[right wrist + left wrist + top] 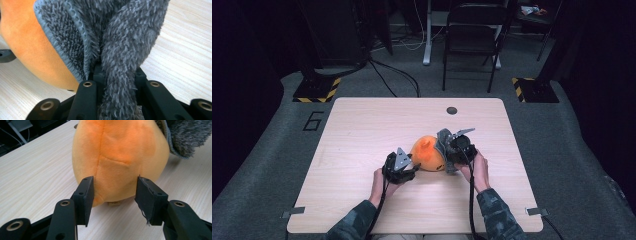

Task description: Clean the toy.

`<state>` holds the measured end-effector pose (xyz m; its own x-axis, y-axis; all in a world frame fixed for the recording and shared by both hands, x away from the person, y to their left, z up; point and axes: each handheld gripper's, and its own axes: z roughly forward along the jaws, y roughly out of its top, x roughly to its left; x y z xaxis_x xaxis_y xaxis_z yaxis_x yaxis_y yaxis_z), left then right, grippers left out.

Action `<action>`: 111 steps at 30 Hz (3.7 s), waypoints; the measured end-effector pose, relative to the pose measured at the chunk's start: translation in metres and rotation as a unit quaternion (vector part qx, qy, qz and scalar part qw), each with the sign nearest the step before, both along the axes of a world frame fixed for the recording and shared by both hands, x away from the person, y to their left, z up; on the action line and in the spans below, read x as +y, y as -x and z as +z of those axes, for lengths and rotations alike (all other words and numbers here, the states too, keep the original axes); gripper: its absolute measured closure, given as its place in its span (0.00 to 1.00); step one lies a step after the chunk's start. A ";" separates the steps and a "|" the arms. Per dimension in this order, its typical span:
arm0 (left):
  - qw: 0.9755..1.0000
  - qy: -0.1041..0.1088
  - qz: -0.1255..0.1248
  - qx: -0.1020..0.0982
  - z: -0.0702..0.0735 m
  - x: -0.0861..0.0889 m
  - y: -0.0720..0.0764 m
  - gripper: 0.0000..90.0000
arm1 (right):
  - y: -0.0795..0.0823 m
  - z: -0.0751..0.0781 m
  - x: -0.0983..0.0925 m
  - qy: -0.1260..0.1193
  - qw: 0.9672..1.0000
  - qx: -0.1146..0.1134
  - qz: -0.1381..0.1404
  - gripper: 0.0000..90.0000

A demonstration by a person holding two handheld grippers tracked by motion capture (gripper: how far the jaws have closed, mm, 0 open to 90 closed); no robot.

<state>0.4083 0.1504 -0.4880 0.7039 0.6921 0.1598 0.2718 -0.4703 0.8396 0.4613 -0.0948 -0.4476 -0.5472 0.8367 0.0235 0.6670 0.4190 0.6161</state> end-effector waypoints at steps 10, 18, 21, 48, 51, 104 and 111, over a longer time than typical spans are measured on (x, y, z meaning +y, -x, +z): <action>0.999 0.023 0.016 0.023 -0.011 0.005 -0.009 0.63 | -0.001 -0.001 -0.001 -0.001 1.000 0.001 -0.001 0.81; 1.000 0.025 0.009 0.001 -0.005 0.004 -0.005 0.91 | -0.001 0.014 -0.008 -0.011 1.000 0.005 -0.011 0.81; 1.000 0.022 -0.002 -0.003 0.001 0.002 -0.002 0.92 | 0.005 0.030 -0.007 -0.037 0.999 -0.012 -0.006 0.81; 0.999 0.001 -0.023 -0.035 0.007 -0.008 0.008 0.92 | -0.014 -0.018 -0.019 0.025 0.997 0.060 -0.048 0.80; 0.999 0.001 -0.021 -0.035 0.006 -0.007 0.008 0.92 | -0.010 -0.002 -0.018 0.021 0.998 0.041 -0.044 0.80; 0.996 0.004 -0.056 -0.066 0.014 -0.023 0.011 0.95 | 0.026 0.057 0.064 0.086 0.993 -0.058 0.056 0.81; 0.996 0.005 -0.053 -0.069 0.015 -0.023 0.011 0.95 | 0.014 0.059 0.044 0.085 0.993 -0.080 0.007 0.80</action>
<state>0.3975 0.1279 -0.4731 0.7452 0.6171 0.2528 0.1031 -0.4812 0.8706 0.4472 -0.0509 -0.3884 -0.5441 0.8134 -0.2058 0.5603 0.5348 0.6325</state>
